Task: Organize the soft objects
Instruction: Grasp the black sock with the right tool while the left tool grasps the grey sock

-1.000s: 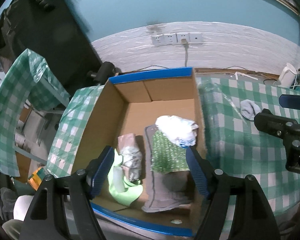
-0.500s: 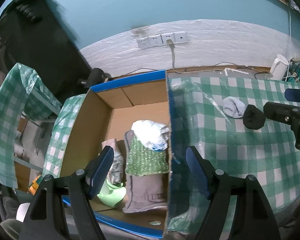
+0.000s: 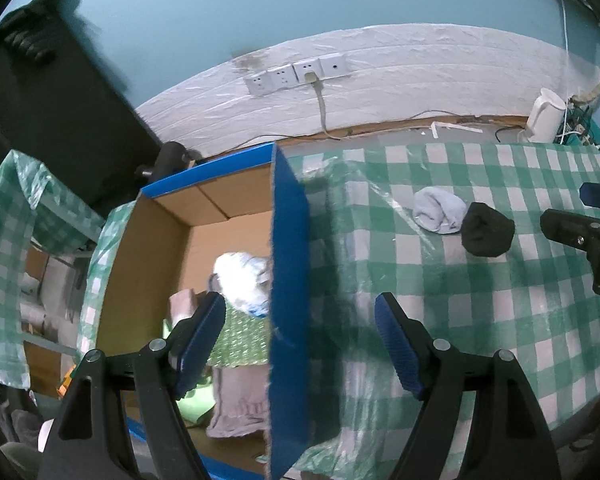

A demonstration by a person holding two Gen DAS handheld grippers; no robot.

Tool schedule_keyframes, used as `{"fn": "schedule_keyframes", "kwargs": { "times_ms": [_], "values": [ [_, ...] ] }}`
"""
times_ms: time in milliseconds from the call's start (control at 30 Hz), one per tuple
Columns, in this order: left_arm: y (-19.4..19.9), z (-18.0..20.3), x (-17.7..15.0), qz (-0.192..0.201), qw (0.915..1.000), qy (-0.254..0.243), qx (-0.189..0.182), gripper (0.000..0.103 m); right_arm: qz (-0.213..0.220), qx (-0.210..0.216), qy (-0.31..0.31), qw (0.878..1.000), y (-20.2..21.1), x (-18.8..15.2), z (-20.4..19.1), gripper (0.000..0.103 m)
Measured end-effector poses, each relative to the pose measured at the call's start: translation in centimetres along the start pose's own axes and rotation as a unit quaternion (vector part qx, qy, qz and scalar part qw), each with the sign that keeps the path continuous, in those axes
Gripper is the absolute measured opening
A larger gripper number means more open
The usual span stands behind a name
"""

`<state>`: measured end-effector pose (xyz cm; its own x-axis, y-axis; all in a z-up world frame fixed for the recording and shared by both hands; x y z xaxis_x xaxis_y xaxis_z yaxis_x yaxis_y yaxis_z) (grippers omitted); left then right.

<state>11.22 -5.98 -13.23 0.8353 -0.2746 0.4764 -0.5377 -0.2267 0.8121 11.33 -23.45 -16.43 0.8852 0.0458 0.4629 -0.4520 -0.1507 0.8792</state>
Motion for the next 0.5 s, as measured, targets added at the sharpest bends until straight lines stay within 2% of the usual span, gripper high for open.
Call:
{"fn": "schedule_keyframes", "kwargs": {
  "times_ms": [200, 500],
  "values": [
    [-1.1, 2.4, 0.9, -0.013, 0.9997, -0.007, -0.021, 0.081, -0.004, -0.004, -0.004, 1.0, -1.4, 0.1, 1.9, 0.076],
    [-4.1, 5.0, 1.5, -0.034, 0.9987, -0.032, -0.018, 0.081, -0.026, 0.001, 0.027, 0.999, -5.3, 0.6, 2.0, 0.076]
  ]
}}
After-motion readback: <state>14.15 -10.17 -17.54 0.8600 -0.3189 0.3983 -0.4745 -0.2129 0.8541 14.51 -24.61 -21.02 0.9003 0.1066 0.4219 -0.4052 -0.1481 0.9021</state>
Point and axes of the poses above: each gripper's, at about its wrist camera, not at the fingertips, and y roughly against the way its jaws point, z to its right, x to its top, the point moved 7 cm from there along -y, roughly the way its jaws point, and after that the axes turned 4 degrees about x, right-handed, at the moved point
